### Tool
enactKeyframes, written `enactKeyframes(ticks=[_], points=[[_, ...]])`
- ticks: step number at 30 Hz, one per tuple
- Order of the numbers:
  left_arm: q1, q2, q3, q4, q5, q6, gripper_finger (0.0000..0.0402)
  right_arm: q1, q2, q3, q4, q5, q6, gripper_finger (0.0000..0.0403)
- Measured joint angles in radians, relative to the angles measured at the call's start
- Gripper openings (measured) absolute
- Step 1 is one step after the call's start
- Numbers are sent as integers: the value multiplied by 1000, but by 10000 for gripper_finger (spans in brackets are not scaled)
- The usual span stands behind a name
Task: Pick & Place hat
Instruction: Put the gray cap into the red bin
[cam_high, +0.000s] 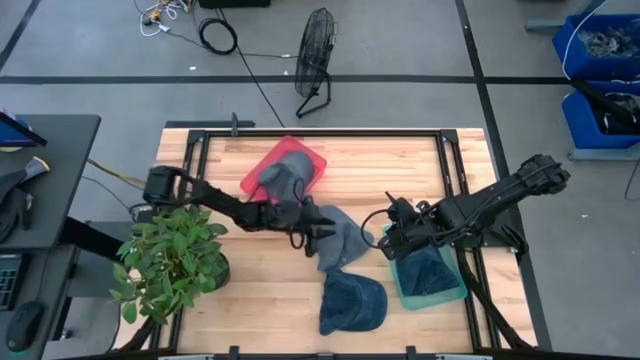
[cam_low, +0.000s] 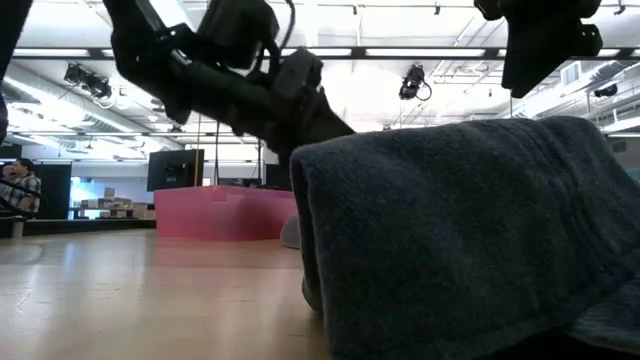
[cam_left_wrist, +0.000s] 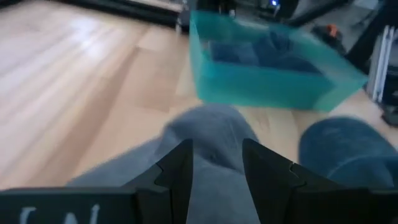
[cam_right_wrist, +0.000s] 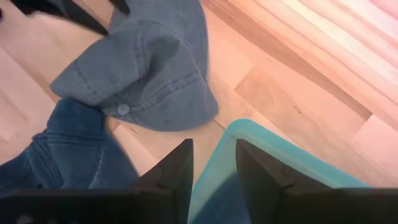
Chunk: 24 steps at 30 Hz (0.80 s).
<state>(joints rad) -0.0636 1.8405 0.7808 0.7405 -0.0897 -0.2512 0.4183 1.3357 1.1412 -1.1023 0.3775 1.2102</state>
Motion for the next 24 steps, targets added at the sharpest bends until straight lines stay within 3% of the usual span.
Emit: enactKeyframes(ticks=[8, 16, 19, 24], points=[[-22, 125, 62, -14, -20, 45, 142, 0, 0, 0, -5, 0, -3, 126], [-21, 153, 67, -72, -130, 113, 136, 0, 0, 0, -6, 0, -26, 126], [-20, 153, 67, -104, -143, 141, 113, 0, 0, 0, -5, 0, -39, 126], [-21, 145, 69, -246, -126, 177, 31, 0, 0, 0, -3, 0, -41, 126]])
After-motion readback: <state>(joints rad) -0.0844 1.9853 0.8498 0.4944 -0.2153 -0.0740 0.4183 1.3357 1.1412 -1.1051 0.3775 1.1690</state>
